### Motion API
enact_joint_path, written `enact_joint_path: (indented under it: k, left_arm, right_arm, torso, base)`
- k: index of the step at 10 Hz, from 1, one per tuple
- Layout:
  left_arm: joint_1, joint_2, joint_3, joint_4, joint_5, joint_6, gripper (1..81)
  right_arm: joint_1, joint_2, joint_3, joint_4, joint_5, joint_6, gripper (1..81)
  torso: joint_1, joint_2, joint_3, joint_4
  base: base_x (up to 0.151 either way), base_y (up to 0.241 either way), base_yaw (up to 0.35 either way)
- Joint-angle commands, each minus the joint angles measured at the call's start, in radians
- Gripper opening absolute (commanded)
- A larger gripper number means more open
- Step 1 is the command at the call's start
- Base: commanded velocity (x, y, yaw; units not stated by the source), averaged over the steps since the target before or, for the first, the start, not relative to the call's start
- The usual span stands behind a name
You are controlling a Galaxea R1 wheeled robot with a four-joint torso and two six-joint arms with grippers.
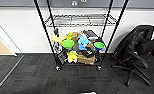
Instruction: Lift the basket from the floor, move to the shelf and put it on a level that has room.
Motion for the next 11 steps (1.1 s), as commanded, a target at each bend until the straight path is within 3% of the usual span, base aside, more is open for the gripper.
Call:
enact_joint_path:
  k: [1, 8, 9, 11]
  left_arm:
    - [-0.080, 0.001, 0.011, -0.034, 0.052, 0.001, 81.1]
    - [-0.080, 0.017, -0.041, -0.089, 0.051, 0.001, 81.1]
    - [-0.080, 0.017, -0.041, -0.089, 0.052, 0.001, 81.1]
    - [-0.086, 0.023, -0.041, -0.086, 0.052, 0.001, 81.1]
  right_arm:
    - [0.111, -0.015, -0.020, -0.017, -0.112, 0.005, 81.1]
    - [0.187, 0.034, -0.082, -0.022, -0.195, -0.009, 81.1]
    - [0.191, 0.033, -0.082, -0.021, -0.195, -0.009, 81.1]
    - [0.197, 0.031, -0.082, -0.018, -0.195, -0.009, 81.1]
  torso:
    - [0.062, -0.096, 0.001, 0.000]
    - [0.209, -0.330, -0.005, 0.000]
    - [0.231, -0.365, -0.065, 0.000]
    - [0.267, -0.423, -0.107, 0.000]
  base:
    - [0.000, 0.000, 0.000]
    - [0.000, 0.000, 0.000]
    - [0.000, 0.000, 0.000]
    - [0.000, 0.000, 0.000]
